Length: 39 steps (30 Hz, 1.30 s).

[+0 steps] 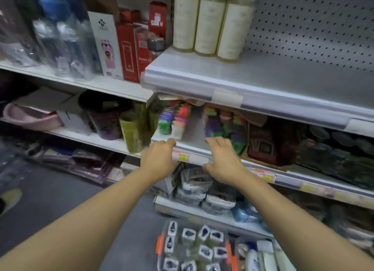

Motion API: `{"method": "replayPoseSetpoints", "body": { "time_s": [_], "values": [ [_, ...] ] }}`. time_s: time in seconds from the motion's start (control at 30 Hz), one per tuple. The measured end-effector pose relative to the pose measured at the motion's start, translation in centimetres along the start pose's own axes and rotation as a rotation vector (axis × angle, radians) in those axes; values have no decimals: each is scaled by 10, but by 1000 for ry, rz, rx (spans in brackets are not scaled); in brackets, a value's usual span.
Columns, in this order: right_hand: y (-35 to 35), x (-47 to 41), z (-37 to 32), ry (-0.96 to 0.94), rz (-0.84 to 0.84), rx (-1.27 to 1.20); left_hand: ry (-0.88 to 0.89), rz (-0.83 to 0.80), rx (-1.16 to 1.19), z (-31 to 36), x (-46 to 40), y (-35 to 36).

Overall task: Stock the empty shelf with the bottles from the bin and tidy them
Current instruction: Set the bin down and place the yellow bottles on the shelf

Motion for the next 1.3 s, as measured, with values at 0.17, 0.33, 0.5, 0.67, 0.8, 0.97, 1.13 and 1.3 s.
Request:
{"method": "replayPoseSetpoints", "body": {
  "time_s": [0.17, 0.33, 0.5, 0.67, 0.8, 0.97, 1.13, 1.3],
  "values": [
    [67, 12, 7, 20, -135, 8, -92, -141, 20, -32, 14, 59],
    [138, 24, 22, 47, -274, -23, -198, -253, 48, -59, 32, 126],
    [217, 39, 40, 53, -420, -75, -328, -357, 75, -82, 53, 198],
    [289, 55, 61, 56, -514, -98, -424, -421, 93, -99, 72, 267],
    [350, 69, 82, 52, -590, -121, -489, -448, 132, -109, 89, 330],
    [427, 76, 102, 60, -633, -141, -535, -461, 186, -128, 99, 403],
    [508, 75, 116, 88, -653, -159, -540, -483, 194, -155, 99, 478],
    [593, 69, 119, 132, -649, -171, -507, -499, 202, -187, 91, 549]
  ]
}}
Point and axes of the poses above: each hand's wrist, its own x-axis away from the middle knuckle, its own y-axis out of the palm, z = x × y, the point moved 1 cm from there along -x, towards the middle knuckle, and after that the axes turned 15 degrees about x, right-handed, at the moved point
